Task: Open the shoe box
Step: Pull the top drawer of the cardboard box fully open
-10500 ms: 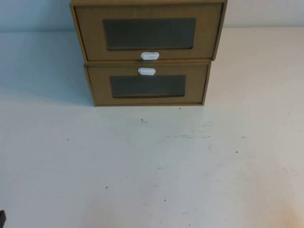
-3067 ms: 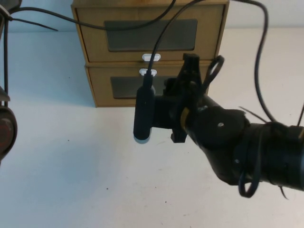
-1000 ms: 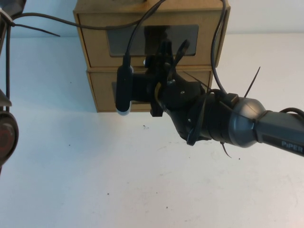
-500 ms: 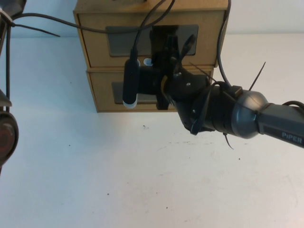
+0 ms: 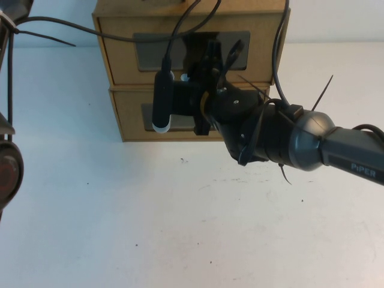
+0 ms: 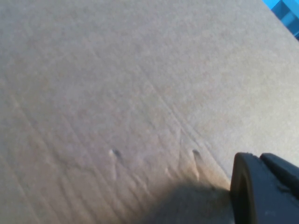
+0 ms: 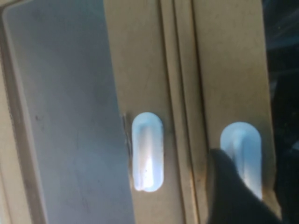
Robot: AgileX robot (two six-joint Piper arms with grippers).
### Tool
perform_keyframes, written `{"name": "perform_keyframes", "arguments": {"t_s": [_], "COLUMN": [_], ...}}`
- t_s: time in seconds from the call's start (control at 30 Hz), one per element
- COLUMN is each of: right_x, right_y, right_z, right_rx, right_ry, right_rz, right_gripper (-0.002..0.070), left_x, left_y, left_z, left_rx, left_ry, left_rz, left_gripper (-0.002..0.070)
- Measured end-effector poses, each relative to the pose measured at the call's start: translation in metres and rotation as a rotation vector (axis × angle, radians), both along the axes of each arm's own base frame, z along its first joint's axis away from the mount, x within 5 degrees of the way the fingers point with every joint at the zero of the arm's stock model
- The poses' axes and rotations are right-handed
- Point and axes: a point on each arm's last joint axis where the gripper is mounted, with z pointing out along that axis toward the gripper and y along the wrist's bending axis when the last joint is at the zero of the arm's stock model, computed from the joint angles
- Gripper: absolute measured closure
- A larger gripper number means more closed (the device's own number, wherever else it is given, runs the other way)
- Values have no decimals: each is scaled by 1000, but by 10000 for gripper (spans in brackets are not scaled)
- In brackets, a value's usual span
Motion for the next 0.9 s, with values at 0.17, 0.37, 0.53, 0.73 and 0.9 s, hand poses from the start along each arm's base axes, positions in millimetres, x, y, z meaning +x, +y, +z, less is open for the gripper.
{"name": "perform_keyframes", "arguments": {"t_s": [0.17, 0.37, 0.53, 0.73, 0.9], "right_x": [0, 0, 1, 1, -4], "right_y": [0, 0, 1, 0, 3], "right_z": [0, 0, 0, 0, -1], "right_rx": [-5, -12, -14, -13, -28], "right_ry": [-4, -8, -9, -9, -9], "right_rz": [3, 6, 6, -1, -24], "right_gripper": [549, 565, 565, 571, 619], "left_x": [0, 0, 0, 0, 0], "left_y": [0, 0, 0, 0, 0], "left_z": [0, 0, 0, 0, 0], "left_rx": [0, 0, 0, 0, -3], "left_ry": [0, 0, 0, 0, 4], "left_rz": [0, 0, 0, 0, 3], "left_gripper": [680, 680, 680, 680, 680]}}
